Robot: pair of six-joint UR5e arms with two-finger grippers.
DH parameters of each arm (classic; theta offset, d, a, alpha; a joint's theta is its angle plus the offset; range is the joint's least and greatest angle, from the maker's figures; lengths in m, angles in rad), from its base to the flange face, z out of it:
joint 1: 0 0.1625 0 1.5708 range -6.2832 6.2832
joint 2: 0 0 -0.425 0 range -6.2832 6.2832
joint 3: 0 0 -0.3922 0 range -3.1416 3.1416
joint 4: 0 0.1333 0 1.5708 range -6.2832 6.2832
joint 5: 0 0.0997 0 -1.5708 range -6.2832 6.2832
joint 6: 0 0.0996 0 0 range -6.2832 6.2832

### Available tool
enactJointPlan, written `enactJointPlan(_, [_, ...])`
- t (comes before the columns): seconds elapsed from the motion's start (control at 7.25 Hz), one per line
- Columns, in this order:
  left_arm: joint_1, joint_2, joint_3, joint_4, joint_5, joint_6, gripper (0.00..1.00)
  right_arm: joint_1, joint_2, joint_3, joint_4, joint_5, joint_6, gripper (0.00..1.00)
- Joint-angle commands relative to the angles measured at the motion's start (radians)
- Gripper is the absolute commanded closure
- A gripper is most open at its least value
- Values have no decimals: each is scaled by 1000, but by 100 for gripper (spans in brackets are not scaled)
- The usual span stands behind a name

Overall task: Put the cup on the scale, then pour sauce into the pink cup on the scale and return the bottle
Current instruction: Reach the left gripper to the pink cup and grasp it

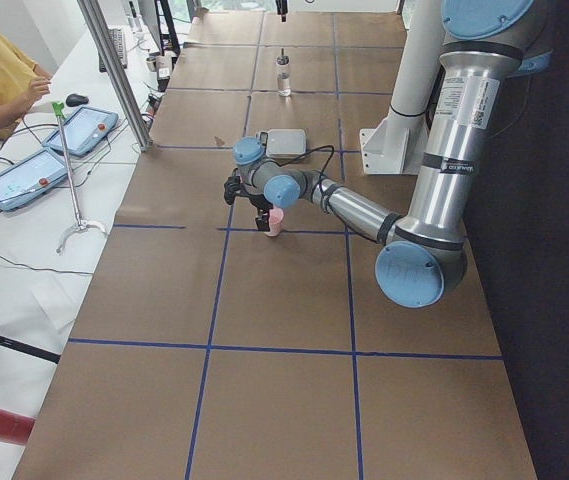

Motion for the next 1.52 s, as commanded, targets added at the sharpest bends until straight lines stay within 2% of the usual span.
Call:
enactJointPlan(0.0, [5,-1,15,2,3,-2,33,0,0,-1,0,0,0,0])
enactJointPlan(0.14, [5,-1,23,2,3,-2,35,0,0,-1,1,0,1,0])
enactJointPlan(0.28, [14,-1,26,2,3,-2,45,0,0,-1,1,0,0,0])
enactJointPlan(0.41, [22,-1,27,3,3,-4,68,0,0,-3,0,0,1,0])
enactJointPlan(0.55, [25,2,27,5,3,-4,100,-2,0,-1,6,0,0,0])
enactJointPlan(0.69, [25,5,26,6,5,-4,100,-2,0,-1,15,0,-2,0])
enactJointPlan(0.83, [19,-4,4,63,3,-4,100,-2,0,-1,36,0,0,0])
enactJointPlan(0.97, [14,-63,-63,210,5,-4,100,-2,0,0,49,0,1,0])
enactJointPlan(1.1, [11,-176,-106,382,6,1,100,-2,0,0,52,0,1,0])
enactJointPlan(1.24, [14,-309,-87,476,19,-36,100,-2,2,0,58,0,1,0])
enactJointPlan(1.38, [51,-402,-73,462,42,-176,100,-2,5,6,58,2,1,0])
